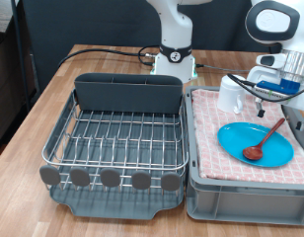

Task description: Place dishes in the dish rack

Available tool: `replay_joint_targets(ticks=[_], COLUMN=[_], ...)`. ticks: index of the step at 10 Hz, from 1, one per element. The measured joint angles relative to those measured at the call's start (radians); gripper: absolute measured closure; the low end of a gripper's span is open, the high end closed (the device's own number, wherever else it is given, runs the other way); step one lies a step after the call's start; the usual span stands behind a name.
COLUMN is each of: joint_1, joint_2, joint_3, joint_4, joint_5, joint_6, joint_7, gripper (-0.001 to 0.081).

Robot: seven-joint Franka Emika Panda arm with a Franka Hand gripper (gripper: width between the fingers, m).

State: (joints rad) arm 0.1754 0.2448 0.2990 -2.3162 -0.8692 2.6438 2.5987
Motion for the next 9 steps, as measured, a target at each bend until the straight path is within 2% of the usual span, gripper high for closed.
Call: replay_joint_targets(ticks=[3,6,7,8,9], joint_1=[0.001,0.004,0.007,0.012,0.018], joint_2=[0.036,0.063,0.068,0.07,0.071], joint_3=[-0.017,-0.037,-0.044,-0.052,-0.059], joint_4=[0.0,0.0,0.0,0.0,0.0], joint_5=[-0.073,-0.108,-0.117,-0.121,-0.122], joint_6=[0.016,0.037,0.041,0.043,0.043], joint_7=[0.026,0.039,0.043,0.044,0.045], gripper=[0.0004,0.0004,0.0092,0.0092,0.0258])
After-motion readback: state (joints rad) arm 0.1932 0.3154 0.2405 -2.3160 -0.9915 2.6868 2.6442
